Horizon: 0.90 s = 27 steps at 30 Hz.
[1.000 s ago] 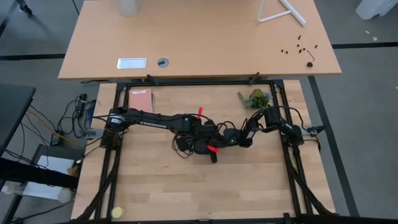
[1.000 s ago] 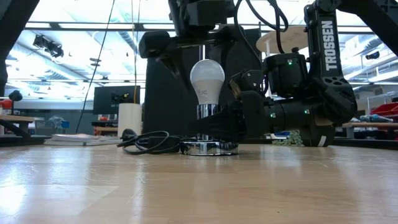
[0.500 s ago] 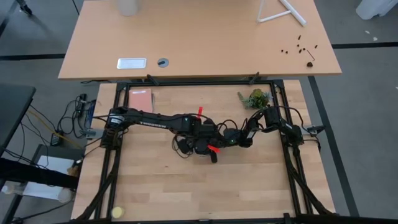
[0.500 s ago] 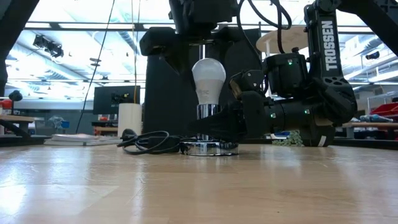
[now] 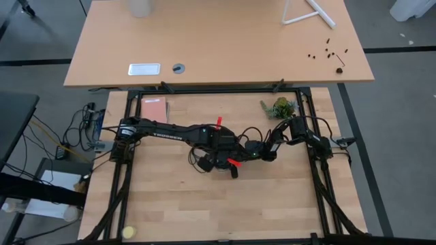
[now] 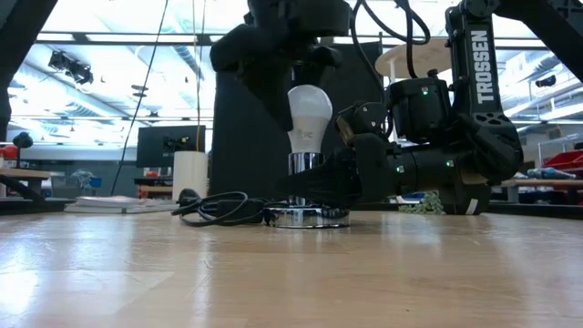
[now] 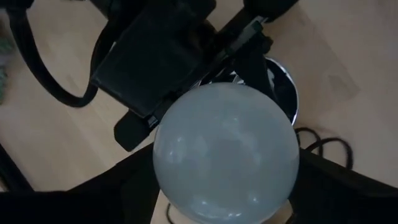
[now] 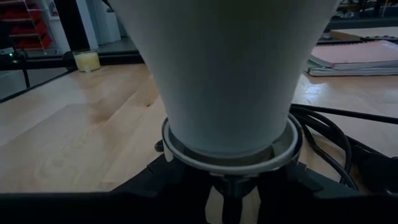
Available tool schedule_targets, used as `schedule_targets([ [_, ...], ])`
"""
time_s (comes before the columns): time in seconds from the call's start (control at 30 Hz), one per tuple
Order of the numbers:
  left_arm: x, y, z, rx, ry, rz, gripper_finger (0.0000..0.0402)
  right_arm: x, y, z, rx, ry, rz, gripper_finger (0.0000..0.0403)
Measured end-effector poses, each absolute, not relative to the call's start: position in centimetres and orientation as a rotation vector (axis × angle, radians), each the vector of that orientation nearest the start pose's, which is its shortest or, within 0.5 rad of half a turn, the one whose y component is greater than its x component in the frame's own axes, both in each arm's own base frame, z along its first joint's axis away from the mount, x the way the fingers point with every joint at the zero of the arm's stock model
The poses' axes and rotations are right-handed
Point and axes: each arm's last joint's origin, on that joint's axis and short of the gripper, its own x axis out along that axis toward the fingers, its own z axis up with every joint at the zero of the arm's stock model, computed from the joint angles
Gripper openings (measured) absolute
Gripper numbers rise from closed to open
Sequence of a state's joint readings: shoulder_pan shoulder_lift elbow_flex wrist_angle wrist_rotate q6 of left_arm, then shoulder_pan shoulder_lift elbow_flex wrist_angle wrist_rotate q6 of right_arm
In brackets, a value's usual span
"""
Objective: Screw lightbulb
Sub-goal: Remove the white lightbulb from the silver lamp
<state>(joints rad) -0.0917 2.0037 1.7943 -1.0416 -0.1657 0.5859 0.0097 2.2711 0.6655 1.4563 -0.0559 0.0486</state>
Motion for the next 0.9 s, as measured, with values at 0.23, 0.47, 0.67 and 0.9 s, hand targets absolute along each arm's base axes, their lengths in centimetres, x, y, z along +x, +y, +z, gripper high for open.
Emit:
schedule_targets([
  [0.23, 41.3, -3.4, 26.0, 0.579, 1.224, -0.275, 0.0316, 33.7, 0.5, 4.4, 0.051, 0.151, 0.062, 0.0179],
  [0.47, 41.2, -3.5, 26.0, 0.499, 1.219, -0.279, 0.0313, 33.7, 0.5, 4.4, 0.046, 0.152, 0.062, 0.018],
  [0.67, 41.3, -3.5, 26.0, 0.379, 1.226, -0.196, 0.0304, 33.7, 0.5, 4.4, 0.05, 0.152, 0.062, 0.018],
  [0.9, 41.9, -3.6, 24.6, 0.175, 1.26, -0.069, 0.0302, 33.7, 0.5, 4.4, 0.05, 0.152, 0.062, 0.018],
])
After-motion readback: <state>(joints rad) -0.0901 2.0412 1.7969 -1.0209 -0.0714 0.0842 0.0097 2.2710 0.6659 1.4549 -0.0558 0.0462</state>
